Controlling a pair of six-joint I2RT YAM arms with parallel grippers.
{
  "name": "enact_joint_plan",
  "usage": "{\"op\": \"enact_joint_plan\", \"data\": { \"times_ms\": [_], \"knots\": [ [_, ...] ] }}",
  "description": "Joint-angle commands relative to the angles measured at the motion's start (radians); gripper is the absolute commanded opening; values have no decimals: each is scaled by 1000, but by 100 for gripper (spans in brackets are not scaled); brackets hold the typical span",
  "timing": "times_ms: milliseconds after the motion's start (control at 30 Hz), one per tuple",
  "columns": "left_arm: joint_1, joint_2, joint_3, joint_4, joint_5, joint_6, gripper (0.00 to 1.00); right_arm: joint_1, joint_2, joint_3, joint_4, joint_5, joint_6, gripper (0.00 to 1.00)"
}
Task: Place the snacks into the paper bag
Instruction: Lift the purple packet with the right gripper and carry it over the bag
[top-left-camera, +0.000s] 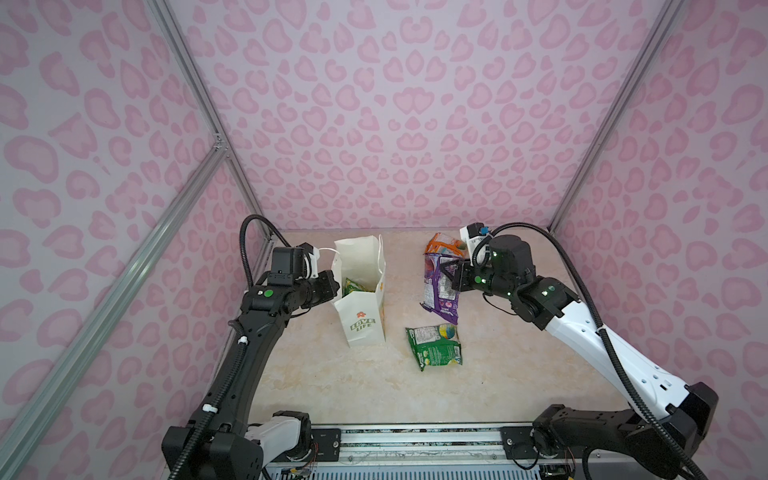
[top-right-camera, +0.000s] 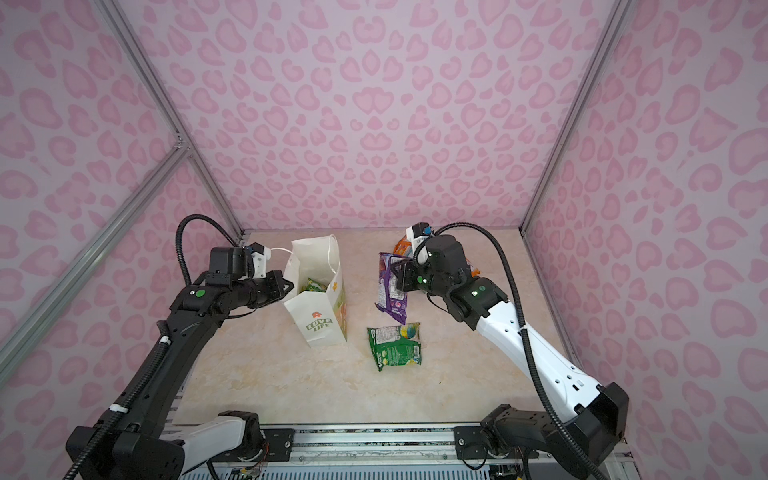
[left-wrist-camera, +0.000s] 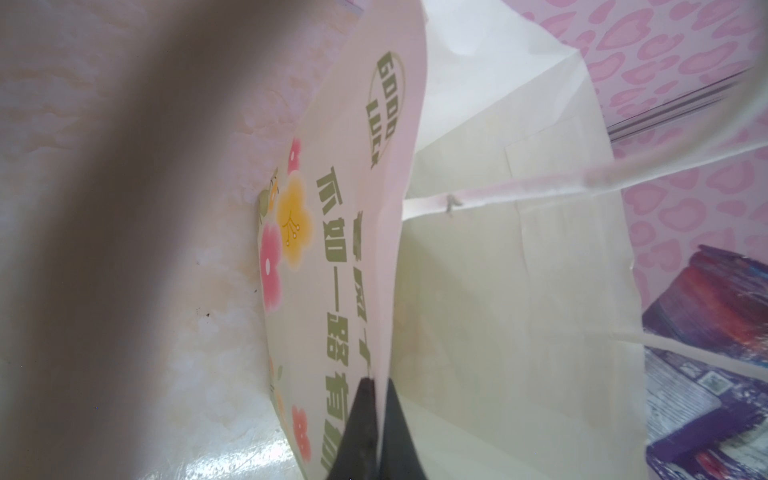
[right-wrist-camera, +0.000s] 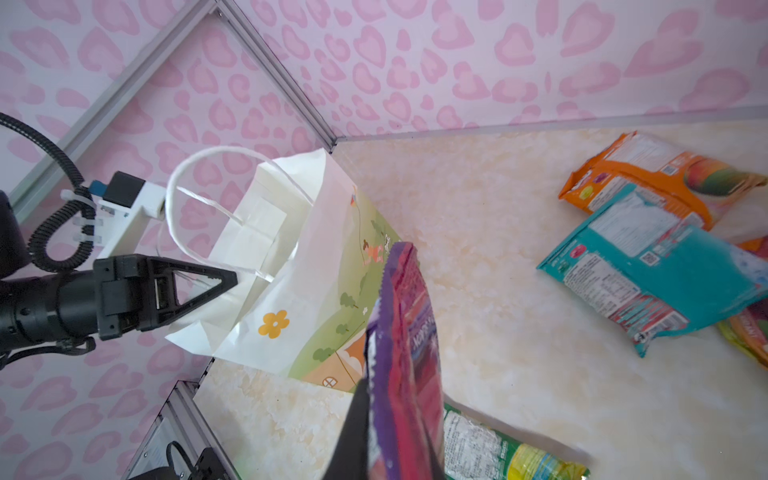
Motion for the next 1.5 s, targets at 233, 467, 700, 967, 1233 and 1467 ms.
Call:
{"op": "enact_joint_plan", "data": {
  "times_ms": [233,467,700,967,1233,1467],
  "knots": [
    [2,4,-9,15,23,-4,5,20,49,240,65,8,-20,0],
    [0,9,-12,19,37,-5,5,151,182,473,86,55,-71,0],
    [1,10,-13,21,44,-7,4,234,386,750,28,75,-112,0],
    [0,12,-13,19,44,-7,5,264,599,970,-48,130,-99,0],
    [0,16,-13,21,52,-8,5,273,763,1091,-112,173,-79,0],
    [0,13,-13,22,50,-8,5,277,871,1186,-197,208,-65,0]
  ]
}}
